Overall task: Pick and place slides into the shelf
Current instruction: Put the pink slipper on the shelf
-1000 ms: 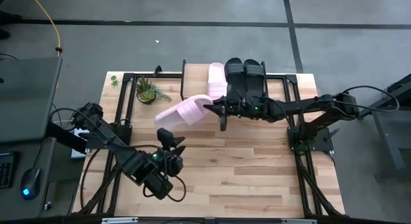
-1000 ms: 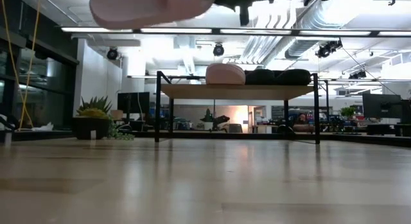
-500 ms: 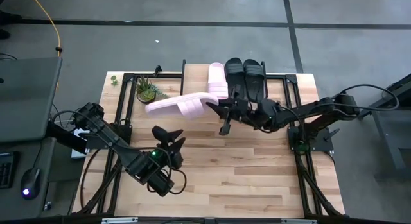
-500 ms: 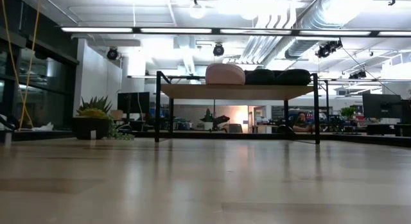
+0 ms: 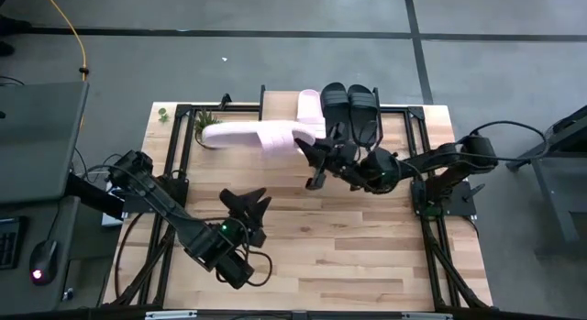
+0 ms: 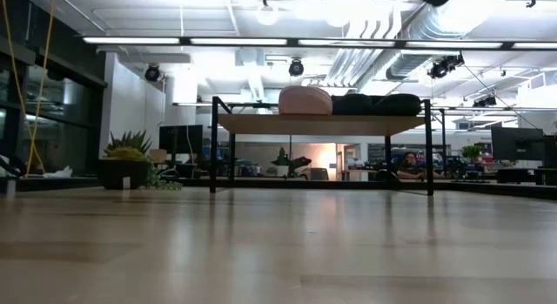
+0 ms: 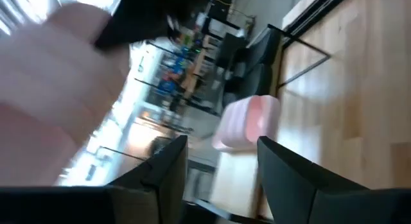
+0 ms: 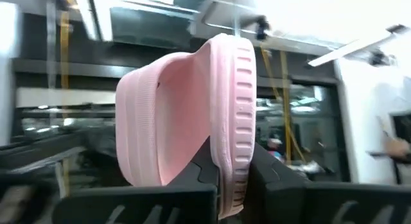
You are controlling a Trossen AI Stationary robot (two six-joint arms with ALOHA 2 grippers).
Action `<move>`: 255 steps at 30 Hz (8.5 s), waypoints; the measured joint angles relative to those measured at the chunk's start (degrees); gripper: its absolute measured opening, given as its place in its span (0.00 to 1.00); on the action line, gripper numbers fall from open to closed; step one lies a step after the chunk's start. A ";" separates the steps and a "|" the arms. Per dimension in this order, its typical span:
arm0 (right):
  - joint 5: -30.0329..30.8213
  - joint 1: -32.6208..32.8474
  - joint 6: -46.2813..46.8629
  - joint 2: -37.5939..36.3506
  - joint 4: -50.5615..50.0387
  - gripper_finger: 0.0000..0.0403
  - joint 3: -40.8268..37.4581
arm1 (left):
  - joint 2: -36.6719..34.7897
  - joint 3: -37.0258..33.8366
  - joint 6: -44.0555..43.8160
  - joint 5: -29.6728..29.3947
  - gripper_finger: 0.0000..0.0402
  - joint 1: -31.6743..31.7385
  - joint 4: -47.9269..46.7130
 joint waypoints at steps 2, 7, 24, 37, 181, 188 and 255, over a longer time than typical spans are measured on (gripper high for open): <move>2.29 -0.49 2.12 1.57 1.96 0.01 -0.02 | 1.26 0.00 2.41 -1.98 0.43 -0.02 0.31; 12.54 -0.70 3.73 5.36 7.61 0.01 -0.02 | 3.75 0.00 7.33 -3.13 0.43 0.69 2.03; 21.83 -0.26 7.97 17.63 19.65 0.01 2.03 | 4.19 0.02 8.55 -3.10 0.31 2.38 3.54; 17.81 1.89 9.80 17.56 19.74 0.01 3.17 | 4.19 0.85 17.69 -3.10 0.30 3.92 3.51; -10.44 -0.18 46.61 17.45 5.38 0.27 -0.33 | 4.04 -0.22 30.36 -1.87 0.16 8.02 -19.03; -23.67 -1.87 50.10 17.45 4.19 0.36 -0.20 | 4.13 -0.22 27.11 -0.59 0.16 3.63 -20.21; -58.48 -4.24 49.61 7.60 -47.10 0.32 10.57 | 4.12 -0.17 46.39 11.03 0.15 -6.77 6.38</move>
